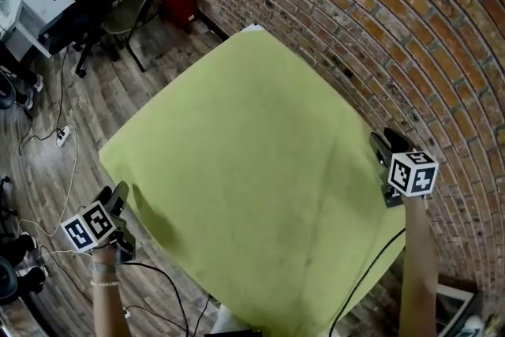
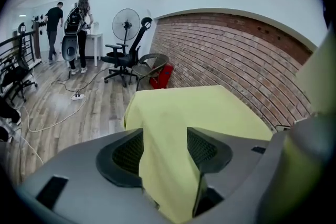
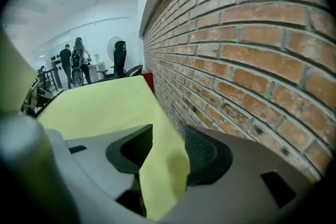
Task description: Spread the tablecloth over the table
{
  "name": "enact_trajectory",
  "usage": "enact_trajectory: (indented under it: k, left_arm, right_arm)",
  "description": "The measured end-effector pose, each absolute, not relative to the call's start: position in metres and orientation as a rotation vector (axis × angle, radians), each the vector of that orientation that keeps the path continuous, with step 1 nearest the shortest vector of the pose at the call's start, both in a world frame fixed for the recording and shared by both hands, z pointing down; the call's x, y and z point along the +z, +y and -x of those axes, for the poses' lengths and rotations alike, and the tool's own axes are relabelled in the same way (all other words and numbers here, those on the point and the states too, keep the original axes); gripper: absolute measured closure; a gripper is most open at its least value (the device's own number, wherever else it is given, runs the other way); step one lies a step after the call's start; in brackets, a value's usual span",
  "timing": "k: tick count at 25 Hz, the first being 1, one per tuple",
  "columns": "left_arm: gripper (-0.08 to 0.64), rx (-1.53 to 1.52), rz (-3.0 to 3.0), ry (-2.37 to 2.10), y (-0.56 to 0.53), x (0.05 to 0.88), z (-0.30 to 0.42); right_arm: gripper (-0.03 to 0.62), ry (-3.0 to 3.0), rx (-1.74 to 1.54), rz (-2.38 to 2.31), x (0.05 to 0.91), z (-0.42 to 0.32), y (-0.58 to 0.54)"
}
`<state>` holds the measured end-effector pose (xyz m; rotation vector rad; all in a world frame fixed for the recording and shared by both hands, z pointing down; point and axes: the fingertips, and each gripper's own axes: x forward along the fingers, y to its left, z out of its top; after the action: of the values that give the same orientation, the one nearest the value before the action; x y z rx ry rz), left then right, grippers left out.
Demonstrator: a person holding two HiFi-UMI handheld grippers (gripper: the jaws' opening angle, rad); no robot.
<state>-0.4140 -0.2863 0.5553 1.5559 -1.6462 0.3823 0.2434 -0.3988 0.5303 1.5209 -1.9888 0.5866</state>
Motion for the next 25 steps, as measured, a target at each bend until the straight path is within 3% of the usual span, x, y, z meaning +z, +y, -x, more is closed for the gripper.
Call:
enact_trajectory:
  k: [10,25]
  left_arm:
    - [0.293,0.719,-1.702,-1.621,-0.253,0.561,0.348]
    - [0.299,0.747,-1.717,-1.632,-0.269,0.571,0.330]
  right_arm:
    - [0.373,-1.748,0.666,-1.581,0.542,-0.289,-0.195]
    - [0.380,-1.719,0.841,-1.774,0.567,-0.309,-0.183]
